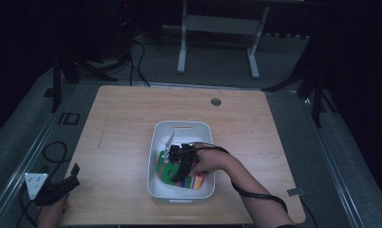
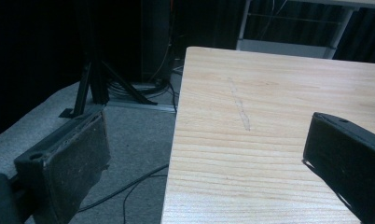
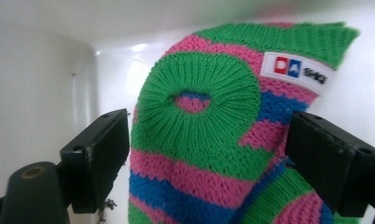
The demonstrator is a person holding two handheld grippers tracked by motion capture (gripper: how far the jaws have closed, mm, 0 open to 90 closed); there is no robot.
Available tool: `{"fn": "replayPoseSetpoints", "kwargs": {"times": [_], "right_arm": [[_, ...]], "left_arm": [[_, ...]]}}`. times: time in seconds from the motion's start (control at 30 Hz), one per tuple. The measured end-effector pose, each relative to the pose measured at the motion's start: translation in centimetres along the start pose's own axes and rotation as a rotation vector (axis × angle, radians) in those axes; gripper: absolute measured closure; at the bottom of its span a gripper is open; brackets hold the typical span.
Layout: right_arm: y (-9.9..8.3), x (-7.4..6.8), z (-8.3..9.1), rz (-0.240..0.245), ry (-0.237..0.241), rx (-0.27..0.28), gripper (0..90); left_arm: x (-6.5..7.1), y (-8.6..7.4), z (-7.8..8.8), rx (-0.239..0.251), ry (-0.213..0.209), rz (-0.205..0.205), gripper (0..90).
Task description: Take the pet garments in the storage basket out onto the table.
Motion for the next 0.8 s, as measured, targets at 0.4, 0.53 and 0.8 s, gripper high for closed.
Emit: {"fn": "replayPoseSetpoints", "kwargs": {"times": [0.4,0.53,0.8], "right_arm": [[0.9,0.1,-2.1,-0.015,-0.031,-0.087,11.3],[1.0,0.1,-2.3,-0.015,-0.079,-0.106,19.5],[1.1,0.4,-1.3,-0.001,-0.219,-0.124,61.6]], "left_arm": [[0.0,0.0,0.0,-0.003,0.003,-0.003,1.0],[0.0,0.0,0.0,-0.001,0.005,-0.002,1.0],[0.0,0.0,0.0,0.0,0.003,0.001,0.9]]}}
Point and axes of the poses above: each handheld gripper's, and its own axes: z roughly backward along the jaws, y roughly out of its top, x roughly to its right, the point moved 4 cm from there along -z, roughly forward along the jaws, and after that the axes turned 14 degrees about -x, right-handed, at the moved point
